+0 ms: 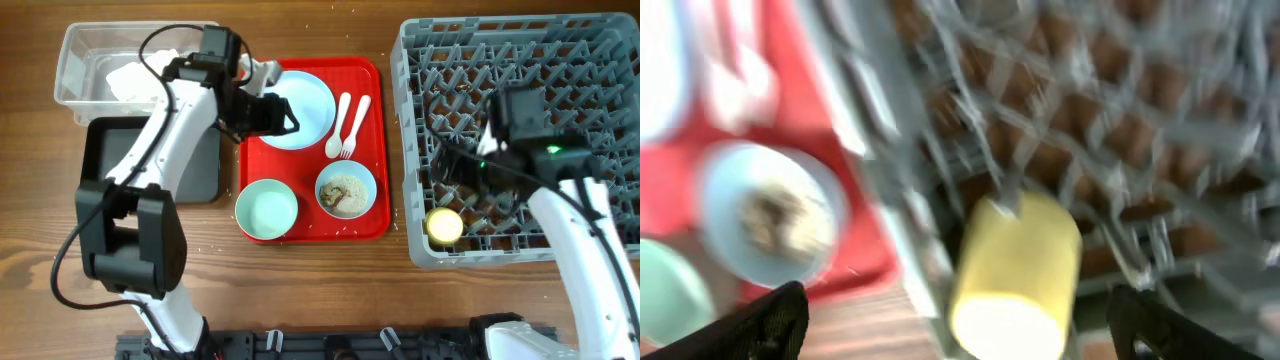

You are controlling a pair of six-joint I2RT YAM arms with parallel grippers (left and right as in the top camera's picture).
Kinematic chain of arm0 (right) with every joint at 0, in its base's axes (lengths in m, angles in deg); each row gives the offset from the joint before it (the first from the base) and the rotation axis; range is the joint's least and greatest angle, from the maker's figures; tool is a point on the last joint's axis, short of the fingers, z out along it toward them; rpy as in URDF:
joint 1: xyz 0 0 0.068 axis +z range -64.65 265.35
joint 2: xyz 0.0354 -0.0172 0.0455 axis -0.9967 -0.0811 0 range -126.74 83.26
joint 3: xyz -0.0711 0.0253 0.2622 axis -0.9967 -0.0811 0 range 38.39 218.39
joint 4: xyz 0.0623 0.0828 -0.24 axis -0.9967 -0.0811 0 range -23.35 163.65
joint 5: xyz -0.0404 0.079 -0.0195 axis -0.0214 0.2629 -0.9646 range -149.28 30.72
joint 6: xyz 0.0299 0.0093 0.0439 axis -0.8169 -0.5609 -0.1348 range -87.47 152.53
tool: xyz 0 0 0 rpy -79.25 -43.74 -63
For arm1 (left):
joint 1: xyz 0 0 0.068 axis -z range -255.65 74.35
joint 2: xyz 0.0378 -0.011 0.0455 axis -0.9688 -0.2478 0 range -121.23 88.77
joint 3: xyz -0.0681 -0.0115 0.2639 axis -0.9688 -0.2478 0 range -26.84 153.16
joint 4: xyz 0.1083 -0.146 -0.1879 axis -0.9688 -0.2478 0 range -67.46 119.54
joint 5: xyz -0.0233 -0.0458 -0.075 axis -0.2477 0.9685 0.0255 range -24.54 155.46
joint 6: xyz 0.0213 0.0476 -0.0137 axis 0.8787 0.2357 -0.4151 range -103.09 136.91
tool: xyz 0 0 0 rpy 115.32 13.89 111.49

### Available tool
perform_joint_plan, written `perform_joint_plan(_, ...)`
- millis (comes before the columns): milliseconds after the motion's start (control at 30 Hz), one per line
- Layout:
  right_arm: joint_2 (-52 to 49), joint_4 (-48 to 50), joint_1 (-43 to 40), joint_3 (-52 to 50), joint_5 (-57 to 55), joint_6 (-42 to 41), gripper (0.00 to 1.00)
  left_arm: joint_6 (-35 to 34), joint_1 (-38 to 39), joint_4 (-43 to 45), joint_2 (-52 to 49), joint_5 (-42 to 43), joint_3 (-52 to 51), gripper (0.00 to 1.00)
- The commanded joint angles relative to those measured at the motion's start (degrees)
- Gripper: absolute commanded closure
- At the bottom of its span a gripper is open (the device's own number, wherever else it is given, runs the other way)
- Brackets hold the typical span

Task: Sort waste into correct bins and load items into the dishwasher rack
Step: 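Place the yellow cup in the dish rack with the right gripper, then grasp the blue rice bowl with the left gripper and tip it over the black tray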

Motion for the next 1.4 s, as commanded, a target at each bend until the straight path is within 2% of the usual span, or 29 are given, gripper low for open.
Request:
perform_joint_plan(0, 0.20, 2.67, 0.17, 4.85, 1.81, 4.07, 0.03, 0.44, 6.10, -0.33, 0.83, -4.02, 0.98, 0.41)
perform_joint_plan(67, 0.22, 4.33, 0.17, 4.85, 3.54, 5.42, 0.03, -0.26, 11.06, -0.83, -0.57, -11.43, 0.92, 0.41)
perform_joint_plan(167, 0.11, 4.83, 0.17, 4.85, 3.54, 5.46, 0.04, -2.60, 14.80, -0.94, -2.93, -16.22, 0.83, 0.41)
perform_joint_plan(267, 0.11, 5.84, 0.17, 4.85, 3.54, 5.46, 0.04, -2.80, 16.87, -0.39, -3.56, -16.17, 0.83, 0.45)
perform_joint_plan(467, 0.11, 6.51, 0.17, 4.83, 3.54, 5.46, 0.04, -4.55, 22.23, 0.72, -3.67, -16.41, 0.68, 0.46)
perform_joint_plan(633, 0.11, 6.51, 0.17, 4.83, 3.54, 5.49, 0.04, -9.27, 25.86, 1.95, -3.74, -21.44, 0.68, 0.50)
perform_joint_plan(767, 0.11, 6.51, 0.20, 4.83, 3.54, 5.49, 0.04, -12.44, 27.87, 3.23, -4.11, -21.40, 0.68, 0.55)
perform_joint_plan(1000, 0.11, 6.49, 0.17, 4.81, 3.52, 6.64, 0.04, -22.38, 33.55, 7.65, -5.18, -22.95, 0.68, 0.63)
perform_joint_plan(1133, 0.11, 6.25, 0.17, 4.81, 3.50, 7.32, 0.04, -24.52, 36.00, 8.31, -8.13, -25.05, 0.68, 0.65)
perform_joint_plan(1200, 0.11, 6.25, 0.20, 4.81, 3.50, 8.20, 0.04, -25.81, 36.20, 8.11, -8.98, -25.86, 0.68, 0.70)
perform_joint_plan(1267, 0.11, 6.23, 0.17, 4.81, 3.52, 8.28, 0.04, -27.04, 35.65, 8.13, -9.05, -26.10, 0.68, 0.83)
perform_joint_plan(1367, 0.11, 6.29, 0.17, 4.81, 3.50, 8.31, 0.04, -27.26, 35.60, 8.39, -10.80, -26.05, 0.68, 0.90)
